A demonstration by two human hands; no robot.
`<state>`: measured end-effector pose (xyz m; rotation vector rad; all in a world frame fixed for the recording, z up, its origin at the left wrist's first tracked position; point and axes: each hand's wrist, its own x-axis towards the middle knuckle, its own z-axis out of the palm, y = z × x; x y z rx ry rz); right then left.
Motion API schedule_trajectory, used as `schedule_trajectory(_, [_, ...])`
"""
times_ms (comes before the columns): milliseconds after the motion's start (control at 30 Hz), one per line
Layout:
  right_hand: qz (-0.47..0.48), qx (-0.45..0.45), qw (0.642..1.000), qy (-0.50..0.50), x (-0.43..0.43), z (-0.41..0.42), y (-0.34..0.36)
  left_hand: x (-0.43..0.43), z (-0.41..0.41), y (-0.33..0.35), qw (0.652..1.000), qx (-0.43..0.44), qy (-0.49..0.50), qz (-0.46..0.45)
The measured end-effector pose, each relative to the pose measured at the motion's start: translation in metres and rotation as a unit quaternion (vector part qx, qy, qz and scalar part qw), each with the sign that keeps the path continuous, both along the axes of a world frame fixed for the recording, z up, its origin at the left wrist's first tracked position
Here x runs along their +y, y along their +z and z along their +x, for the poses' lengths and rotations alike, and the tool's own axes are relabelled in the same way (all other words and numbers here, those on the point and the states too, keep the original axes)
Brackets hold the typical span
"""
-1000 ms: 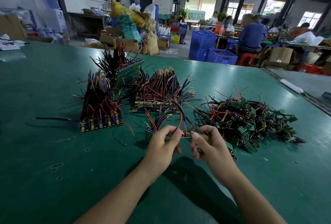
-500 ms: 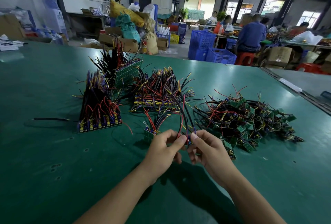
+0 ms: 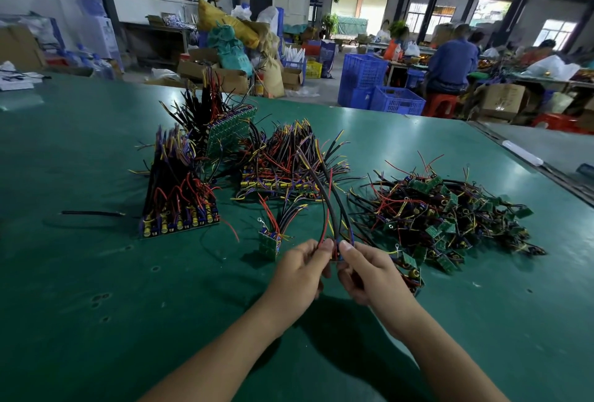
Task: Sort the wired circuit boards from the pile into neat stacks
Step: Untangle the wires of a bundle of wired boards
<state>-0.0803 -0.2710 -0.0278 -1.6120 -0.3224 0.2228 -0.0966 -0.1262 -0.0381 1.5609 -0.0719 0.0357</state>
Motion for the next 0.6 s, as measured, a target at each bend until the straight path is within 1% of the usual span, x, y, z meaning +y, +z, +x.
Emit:
schedule_trajectory(100, [0.008,-0.008,1.0,-0.007,0.004,-0.003,0.001,-0.002,0.0,0.0,0.999,0.029,-0.003,-0.024])
schedule_trajectory(167, [0.006,-0.004,1.0,-0.008,0.004,-0.004,0.001,-0.001,0.001,0.002,0.999,0.033,-0.01,-0.031])
schedule_trajectory(333, [-0.003,0.028,0.999,0.024,0.003,-0.005,0.0,-0.001,-0.001,0.006,1.0,-0.006,-0.011,-0.019])
schedule_trajectory(467, [0.03,0.06,0.998,0.008,0.006,-0.004,-0.002,-0.003,-0.006,0.013,0.997,-0.019,-0.054,-0.043])
schedule_trajectory(600, [0.074,0.085,0.993,0.023,0.008,-0.004,-0.001,-0.003,-0.006,0.01,0.996,-0.016,-0.045,-0.071])
